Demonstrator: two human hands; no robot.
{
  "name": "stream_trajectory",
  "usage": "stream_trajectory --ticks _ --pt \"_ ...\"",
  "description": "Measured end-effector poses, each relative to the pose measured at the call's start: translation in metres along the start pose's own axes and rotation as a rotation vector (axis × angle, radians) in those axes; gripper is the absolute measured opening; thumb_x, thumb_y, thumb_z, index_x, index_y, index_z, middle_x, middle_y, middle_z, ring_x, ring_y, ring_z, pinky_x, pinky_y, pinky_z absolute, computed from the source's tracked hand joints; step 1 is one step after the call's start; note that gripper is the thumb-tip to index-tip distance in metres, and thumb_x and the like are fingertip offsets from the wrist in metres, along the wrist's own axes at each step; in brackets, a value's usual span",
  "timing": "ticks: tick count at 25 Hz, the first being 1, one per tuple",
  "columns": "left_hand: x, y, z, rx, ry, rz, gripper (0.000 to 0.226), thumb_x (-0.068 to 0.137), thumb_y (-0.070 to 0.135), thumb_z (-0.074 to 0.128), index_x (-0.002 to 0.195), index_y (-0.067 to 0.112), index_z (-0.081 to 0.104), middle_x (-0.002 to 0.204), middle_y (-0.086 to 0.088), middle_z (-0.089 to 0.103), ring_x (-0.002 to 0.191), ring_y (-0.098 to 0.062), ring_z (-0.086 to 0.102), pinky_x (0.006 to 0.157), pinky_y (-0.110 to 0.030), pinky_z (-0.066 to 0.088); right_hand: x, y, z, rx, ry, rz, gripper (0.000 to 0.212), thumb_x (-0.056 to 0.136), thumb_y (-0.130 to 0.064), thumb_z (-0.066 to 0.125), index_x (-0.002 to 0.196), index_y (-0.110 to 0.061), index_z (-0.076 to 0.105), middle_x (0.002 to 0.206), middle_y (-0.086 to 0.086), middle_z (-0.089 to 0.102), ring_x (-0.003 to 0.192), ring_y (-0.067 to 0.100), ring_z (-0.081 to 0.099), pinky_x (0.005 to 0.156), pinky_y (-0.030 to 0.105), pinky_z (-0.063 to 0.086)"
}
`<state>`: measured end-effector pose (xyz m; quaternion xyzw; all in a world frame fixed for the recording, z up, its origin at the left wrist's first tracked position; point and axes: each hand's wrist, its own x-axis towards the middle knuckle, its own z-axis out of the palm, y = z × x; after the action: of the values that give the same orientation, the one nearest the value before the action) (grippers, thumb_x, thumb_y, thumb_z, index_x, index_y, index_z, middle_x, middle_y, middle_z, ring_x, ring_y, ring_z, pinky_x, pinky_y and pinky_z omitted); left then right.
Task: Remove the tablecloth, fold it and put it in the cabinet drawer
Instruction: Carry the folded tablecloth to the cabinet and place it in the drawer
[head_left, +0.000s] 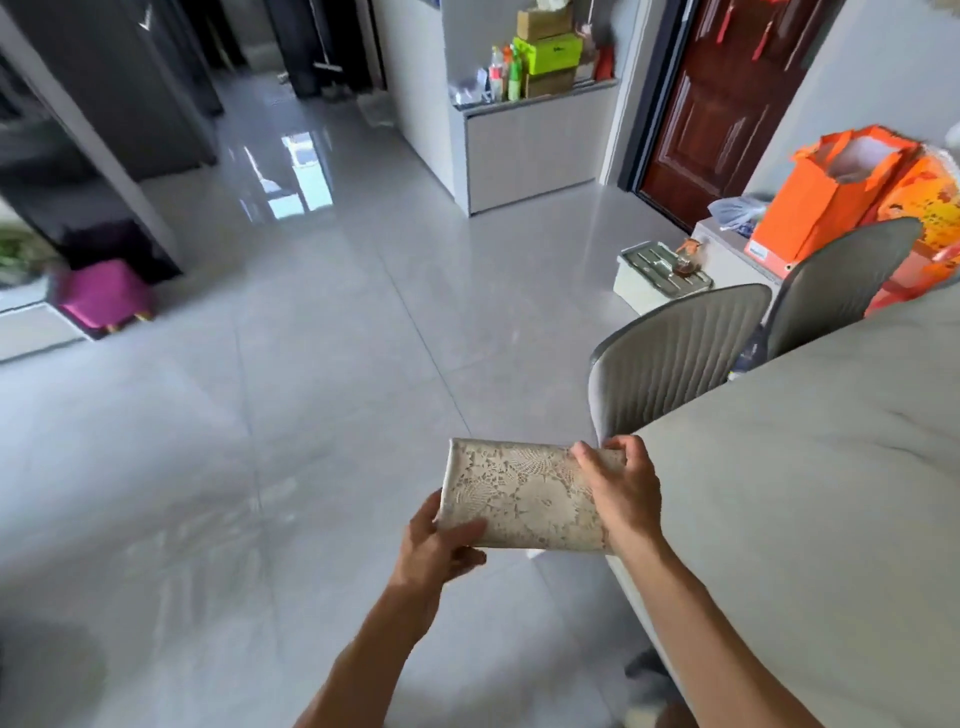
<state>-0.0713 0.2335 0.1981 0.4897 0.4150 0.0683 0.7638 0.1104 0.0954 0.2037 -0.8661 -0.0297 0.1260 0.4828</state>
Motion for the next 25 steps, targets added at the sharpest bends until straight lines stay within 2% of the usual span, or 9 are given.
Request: stream_trajectory --ticks 5,6,8,10,11,17,21,23,25 --pt "0.011 0.048 -0.126 -0.355 0.168 0.006 0.039 0.074 0.024 0.077 0.109 0.012 0.065 0.101 -0.004 0.069 0.104 -0.024 0.062 0.085 -0.047 0.050 -0.071 -0.068 0.131 -0.068 -0.084 0.011 0.030 0.091 -0.047 0.059 0.108 -0.022 0.057 0.109 0.003 0.063 0.104 0.032 0.062 0.079 0.034 0.042" --pt "0.010 0.057 -0.154 -0.435 0.139 -0.005 0.037 0.081 0.023 0.073 0.113 0.009 0.063 0.107 -0.008 0.068 0.106 -0.028 0.063 0.087 -0.050 0.052 -0.092 -0.085 0.158 -0.231 -0.075 -0.127 0.036 0.093 -0.047 0.057 0.119 -0.023 0.056 0.125 0.006 0.059 0.111 0.034 0.059 0.083 0.037 0.041" --pt "0.001 0.079 -0.211 -0.564 0.098 0.022 0.042 0.087 0.028 0.067 0.123 0.008 0.060 0.116 -0.014 0.067 0.106 -0.032 0.066 0.093 -0.052 0.053 -0.141 -0.121 0.217 -0.518 -0.136 -0.639 0.055 0.094 -0.053 0.050 0.142 -0.026 0.046 0.153 0.009 0.039 0.137 0.035 0.041 0.105 0.049 0.034" --pt "-0.005 0.098 -0.256 -0.623 0.066 0.072 0.048 0.088 0.037 0.063 0.129 0.012 0.059 0.124 -0.015 0.067 0.112 -0.032 0.066 0.098 -0.050 0.050 -0.183 -0.151 0.267 -0.592 -0.372 -1.019 0.065 0.095 -0.062 0.036 0.153 -0.035 0.026 0.164 0.000 0.018 0.152 0.026 0.011 0.119 0.054 0.012" --pt "-0.008 0.108 -0.282 -0.638 0.075 0.093 0.049 0.089 0.042 0.061 0.129 0.014 0.060 0.125 -0.015 0.068 0.113 -0.031 0.066 0.100 -0.049 0.050 -0.200 -0.166 0.295 -0.594 -0.483 -1.079 0.067 0.095 -0.065 0.032 0.154 -0.040 0.014 0.165 -0.005 0.008 0.153 0.019 -0.001 0.121 0.052 0.005" --pt "-0.019 0.146 -0.435 -0.708 0.215 0.124 0.059 0.088 0.064 0.052 0.126 0.020 0.061 0.113 -0.010 0.074 0.103 -0.025 0.072 0.075 -0.036 0.059 -0.259 -0.244 0.431 -0.691 -0.835 -1.147 0.074 0.089 -0.071 0.031 0.148 -0.050 -0.007 0.163 -0.016 -0.007 0.149 0.009 -0.017 0.122 0.047 -0.002" --pt "-0.006 0.159 -0.525 -0.794 0.231 0.162 0.068 0.091 0.062 0.048 0.132 0.008 0.059 0.129 -0.021 0.063 0.121 -0.033 0.060 0.110 -0.050 0.040 -0.275 -0.280 0.521 -0.623 -1.026 -1.195 0.069 0.089 -0.067 0.034 0.147 -0.059 -0.002 0.161 -0.024 -0.013 0.148 0.004 -0.020 0.121 0.044 -0.005" --pt "0.017 0.169 -0.569 -0.828 0.252 0.193 0.056 0.093 0.052 0.053 0.129 0.010 0.062 0.131 -0.020 0.063 0.123 -0.033 0.059 0.113 -0.052 0.035 -0.278 -0.296 0.576 -0.599 -0.974 -1.224 0.066 0.091 -0.063 0.034 0.148 -0.057 0.002 0.162 -0.021 -0.008 0.150 0.008 -0.016 0.121 0.046 -0.002" --pt "0.049 0.185 -0.610 -0.817 0.307 0.179 0.047 0.090 0.051 0.057 0.119 0.016 0.070 0.127 -0.016 0.067 0.118 -0.031 0.063 0.105 -0.050 0.043 -0.278 -0.311 0.636 -0.621 -0.884 -1.227 0.063 0.093 -0.061 0.034 0.150 -0.052 0.009 0.164 -0.014 0.000 0.152 0.017 -0.006 0.121 0.050 0.004"
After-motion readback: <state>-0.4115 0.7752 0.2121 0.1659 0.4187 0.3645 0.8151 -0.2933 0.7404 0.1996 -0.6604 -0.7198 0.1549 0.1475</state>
